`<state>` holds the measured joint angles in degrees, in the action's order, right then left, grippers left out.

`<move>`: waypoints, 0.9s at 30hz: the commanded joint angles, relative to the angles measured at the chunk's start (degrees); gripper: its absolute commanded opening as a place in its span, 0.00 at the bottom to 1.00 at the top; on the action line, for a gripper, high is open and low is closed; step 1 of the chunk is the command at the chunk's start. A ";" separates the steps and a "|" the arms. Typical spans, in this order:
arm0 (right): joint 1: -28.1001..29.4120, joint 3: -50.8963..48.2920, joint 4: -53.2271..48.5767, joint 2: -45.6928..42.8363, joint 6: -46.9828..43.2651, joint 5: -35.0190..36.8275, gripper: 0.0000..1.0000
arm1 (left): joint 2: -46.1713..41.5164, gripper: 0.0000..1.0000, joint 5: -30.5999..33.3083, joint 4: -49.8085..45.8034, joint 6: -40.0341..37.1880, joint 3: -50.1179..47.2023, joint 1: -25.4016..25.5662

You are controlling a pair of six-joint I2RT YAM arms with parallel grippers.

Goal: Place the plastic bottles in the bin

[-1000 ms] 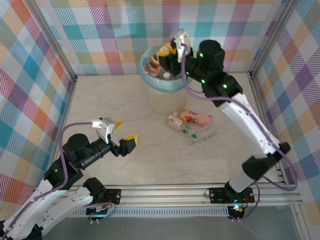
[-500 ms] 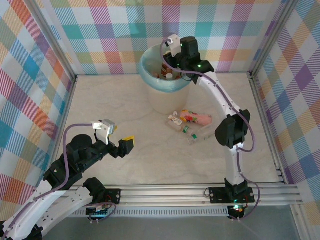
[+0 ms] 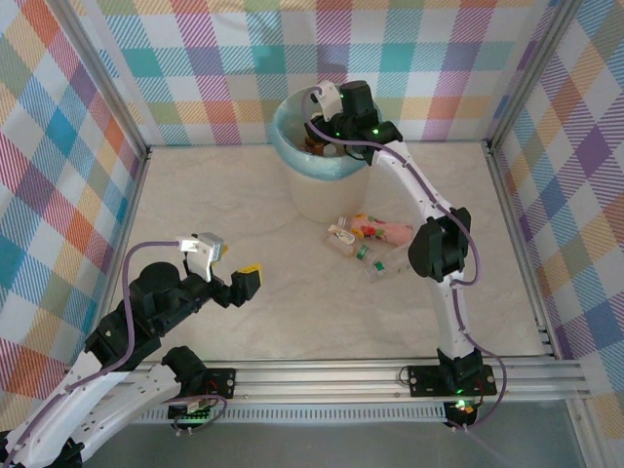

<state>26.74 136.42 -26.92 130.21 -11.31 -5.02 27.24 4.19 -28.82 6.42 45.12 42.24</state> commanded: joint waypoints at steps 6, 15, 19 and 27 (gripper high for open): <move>-0.97 8.04 -8.38 6.39 2.03 -0.89 0.43 | -0.26 0.95 1.35 -0.25 0.35 -1.05 0.30; -1.49 9.41 -10.88 7.42 3.18 -2.49 0.49 | -0.09 0.95 2.32 -0.41 0.29 -1.09 0.30; -1.43 10.00 -10.07 4.08 4.72 -3.45 0.57 | 0.01 0.95 2.65 -0.54 0.49 -1.09 0.28; -1.43 10.44 -5.81 -6.17 8.41 -5.08 0.83 | 0.35 0.95 3.56 -0.78 0.77 -0.48 0.28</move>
<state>25.50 144.88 -35.68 132.29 -4.89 -8.19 27.31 6.55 -29.02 6.46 44.71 42.26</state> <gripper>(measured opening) 0.823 0.952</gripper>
